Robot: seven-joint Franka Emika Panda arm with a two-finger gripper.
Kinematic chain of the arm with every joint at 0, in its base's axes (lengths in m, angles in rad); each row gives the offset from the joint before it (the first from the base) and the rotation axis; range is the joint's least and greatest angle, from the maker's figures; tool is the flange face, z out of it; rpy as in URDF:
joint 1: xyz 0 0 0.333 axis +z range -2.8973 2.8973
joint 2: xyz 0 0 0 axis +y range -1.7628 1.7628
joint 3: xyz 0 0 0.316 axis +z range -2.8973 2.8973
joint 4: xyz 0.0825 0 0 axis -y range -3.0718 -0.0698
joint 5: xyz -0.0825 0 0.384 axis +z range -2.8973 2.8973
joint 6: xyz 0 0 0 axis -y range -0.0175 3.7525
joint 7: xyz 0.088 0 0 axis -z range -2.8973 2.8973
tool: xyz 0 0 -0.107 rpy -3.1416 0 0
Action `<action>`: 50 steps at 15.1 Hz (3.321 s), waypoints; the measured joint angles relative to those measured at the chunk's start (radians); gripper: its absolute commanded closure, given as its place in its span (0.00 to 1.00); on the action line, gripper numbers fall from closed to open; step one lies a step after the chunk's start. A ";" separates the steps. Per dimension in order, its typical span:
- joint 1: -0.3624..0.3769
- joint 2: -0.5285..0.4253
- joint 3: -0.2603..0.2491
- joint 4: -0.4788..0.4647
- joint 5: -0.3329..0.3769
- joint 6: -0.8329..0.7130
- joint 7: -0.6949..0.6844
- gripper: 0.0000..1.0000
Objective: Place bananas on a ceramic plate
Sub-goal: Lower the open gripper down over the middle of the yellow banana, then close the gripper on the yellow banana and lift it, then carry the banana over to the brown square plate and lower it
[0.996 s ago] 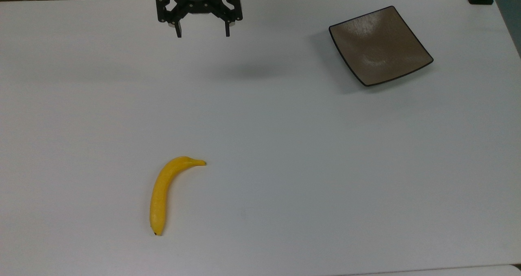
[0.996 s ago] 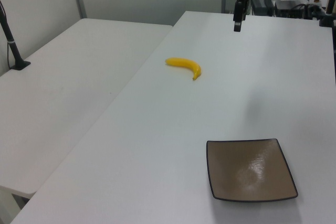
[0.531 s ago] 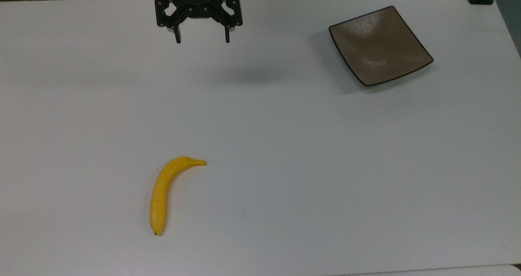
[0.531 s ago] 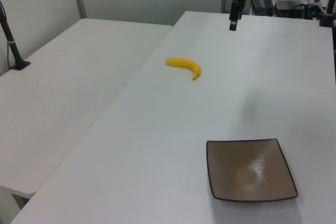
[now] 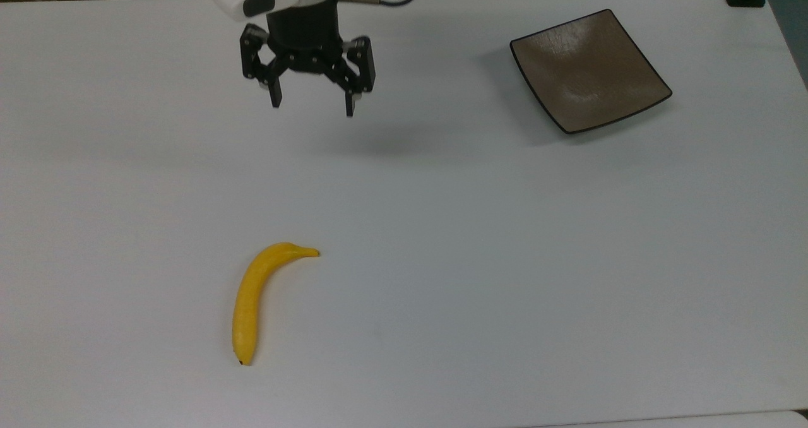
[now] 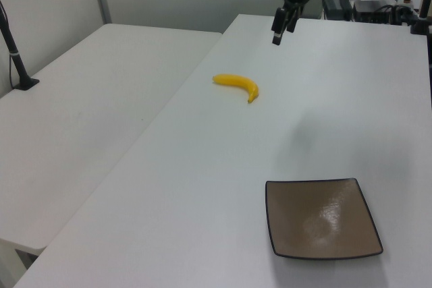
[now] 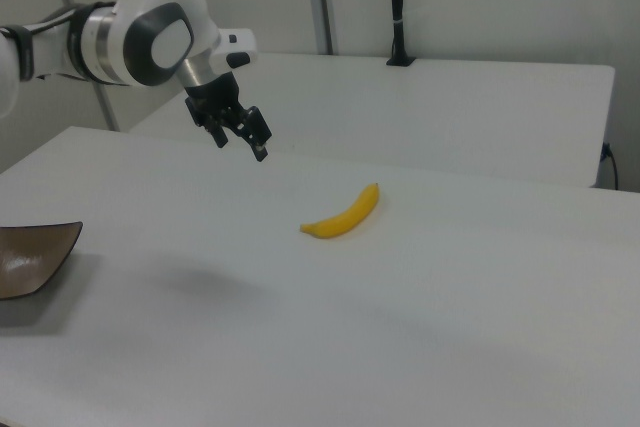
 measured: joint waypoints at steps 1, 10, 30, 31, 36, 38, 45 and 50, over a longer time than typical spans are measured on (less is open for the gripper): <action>0.000 0.019 0.000 0.002 0.000 0.043 0.040 0.00; -0.027 0.237 -0.007 0.090 -0.077 0.250 0.261 0.00; -0.075 0.600 -0.059 0.306 -0.105 0.425 0.288 0.72; -0.075 0.600 -0.059 0.308 -0.105 0.425 0.288 0.74; -0.075 0.600 -0.059 0.310 -0.105 0.425 0.288 0.74; -0.075 0.600 -0.059 0.314 -0.105 0.425 0.288 0.74; -0.078 0.448 -0.043 0.336 -0.102 0.150 0.155 0.74; -0.078 0.273 0.029 0.243 -0.078 -0.046 0.055 0.74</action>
